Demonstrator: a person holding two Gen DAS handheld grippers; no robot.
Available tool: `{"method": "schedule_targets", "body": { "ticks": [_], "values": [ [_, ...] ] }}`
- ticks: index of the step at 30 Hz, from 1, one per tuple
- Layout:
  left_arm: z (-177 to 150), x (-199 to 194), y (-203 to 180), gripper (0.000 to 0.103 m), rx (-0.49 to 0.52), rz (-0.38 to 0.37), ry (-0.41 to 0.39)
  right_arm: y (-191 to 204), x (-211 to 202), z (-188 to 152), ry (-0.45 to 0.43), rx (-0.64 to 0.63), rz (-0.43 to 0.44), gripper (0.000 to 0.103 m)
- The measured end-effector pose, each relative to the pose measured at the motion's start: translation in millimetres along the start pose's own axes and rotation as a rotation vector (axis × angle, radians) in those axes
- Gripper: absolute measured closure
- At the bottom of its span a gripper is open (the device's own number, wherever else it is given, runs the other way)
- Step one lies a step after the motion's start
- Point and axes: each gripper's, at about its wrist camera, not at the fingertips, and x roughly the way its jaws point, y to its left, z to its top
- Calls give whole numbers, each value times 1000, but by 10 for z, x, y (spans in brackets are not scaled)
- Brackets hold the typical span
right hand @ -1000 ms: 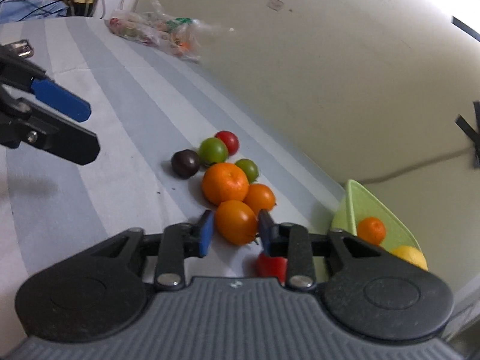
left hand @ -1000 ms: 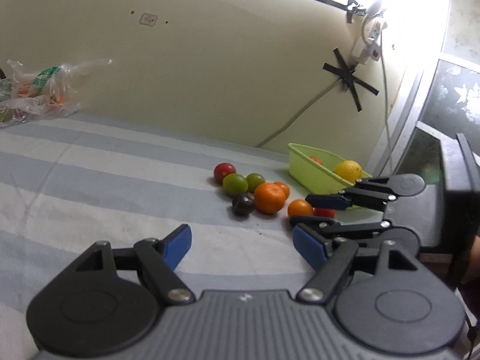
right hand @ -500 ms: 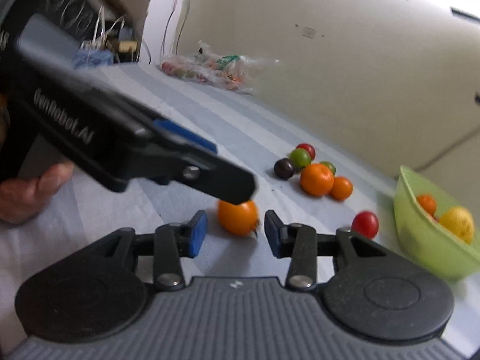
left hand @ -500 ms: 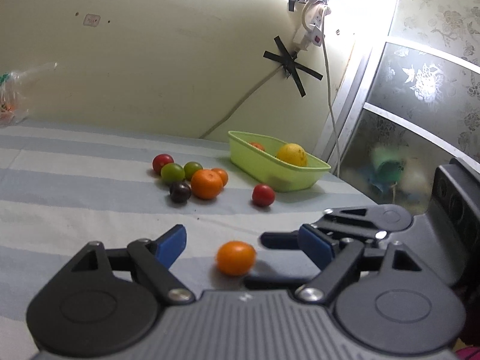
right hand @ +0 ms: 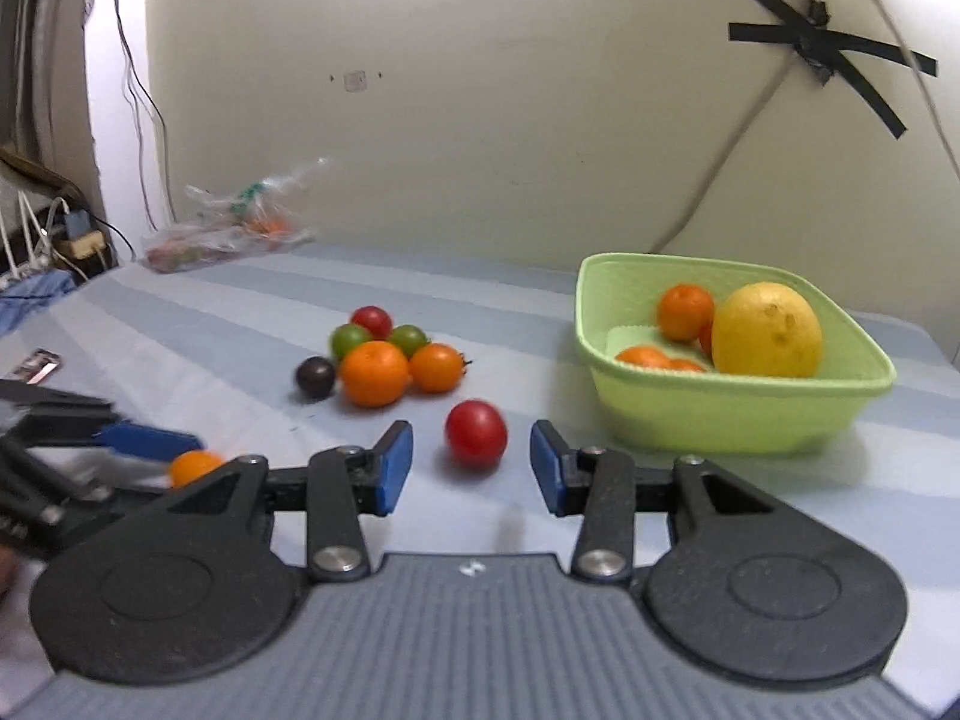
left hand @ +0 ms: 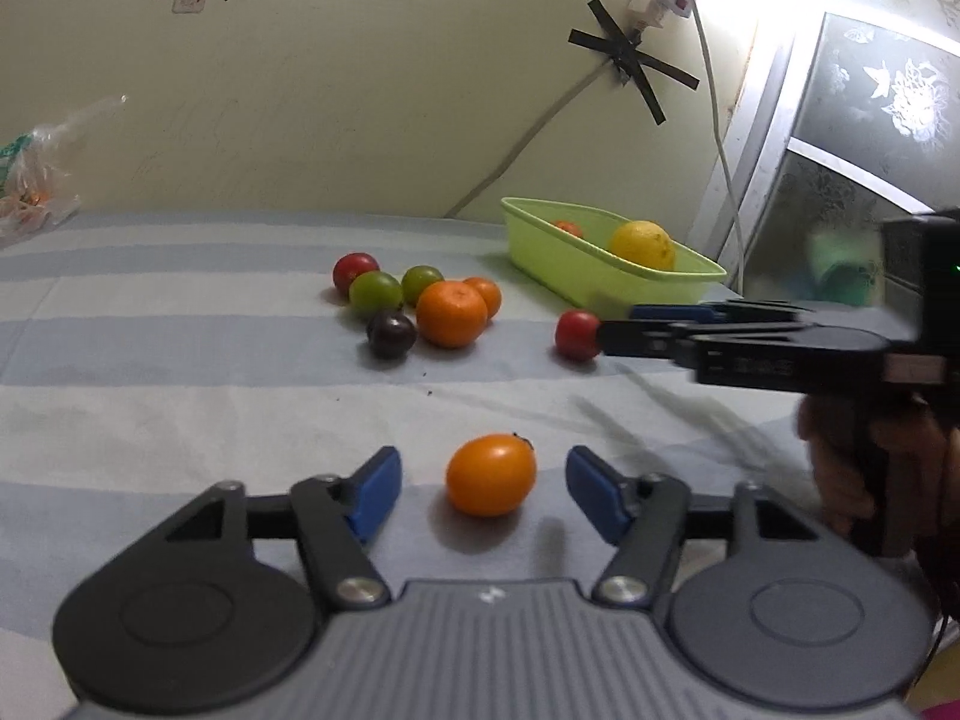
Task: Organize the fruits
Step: 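Return the left tool to a mandarin while the right tool approaches a red tomato, then hold the open left tool around an orange tomato while the right tool surrounds a red tomato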
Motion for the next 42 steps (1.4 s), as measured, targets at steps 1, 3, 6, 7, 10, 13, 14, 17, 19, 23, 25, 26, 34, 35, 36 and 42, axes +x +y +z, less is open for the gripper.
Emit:
{"method": "schedule_targets", "body": {
  "ticks": [1,3,6,7,10,13,14,17,19,23,25,26,34,35,36,42],
  "values": [
    [-2,-6,6,47,-3,3,-2,14,67,1,14,-9,-9,57],
    [-5,-11,19,50,-7,9,-5,-9,178,18,41,-20,-16,58],
    [-6,-17,39,59,-14,0,-6,-30,299,53,82,-20,-5,68],
    [-7,-20,40,65,-13,-12,-5,-21,299,48,87,-27,-14,72],
    [-10,-27,-3,70,11,-21,-6,11,205,14,85,-31,-12,73],
    [-18,-47,-19,70,14,-20,-8,72,36,-74,81,-31,30,73],
    [-23,-55,-19,70,6,-25,-7,103,-33,-111,77,-36,48,73],
    [-36,-82,-42,70,9,-19,-16,249,-251,-254,67,-63,102,73],
    [-33,-70,-62,70,18,11,-16,367,-357,-352,58,-100,103,72],
    [-27,-43,-79,65,18,46,-12,507,-421,-410,40,-162,55,70],
    [-36,-52,-95,63,27,64,-17,513,-411,-406,41,-169,48,70],
    [-40,-57,-99,62,30,70,-20,516,-411,-406,41,-172,44,70],
    [-58,-85,-93,53,35,103,-29,513,-413,-414,42,-151,4,58],
    [-61,-92,-91,52,35,106,-31,509,-414,-416,42,-147,3,58],
    [-62,-96,-89,52,36,109,-33,507,-418,-417,42,-145,1,58],
    [-69,-119,-100,49,48,134,-46,551,-449,-442,39,-155,-20,58]
  ]
}}
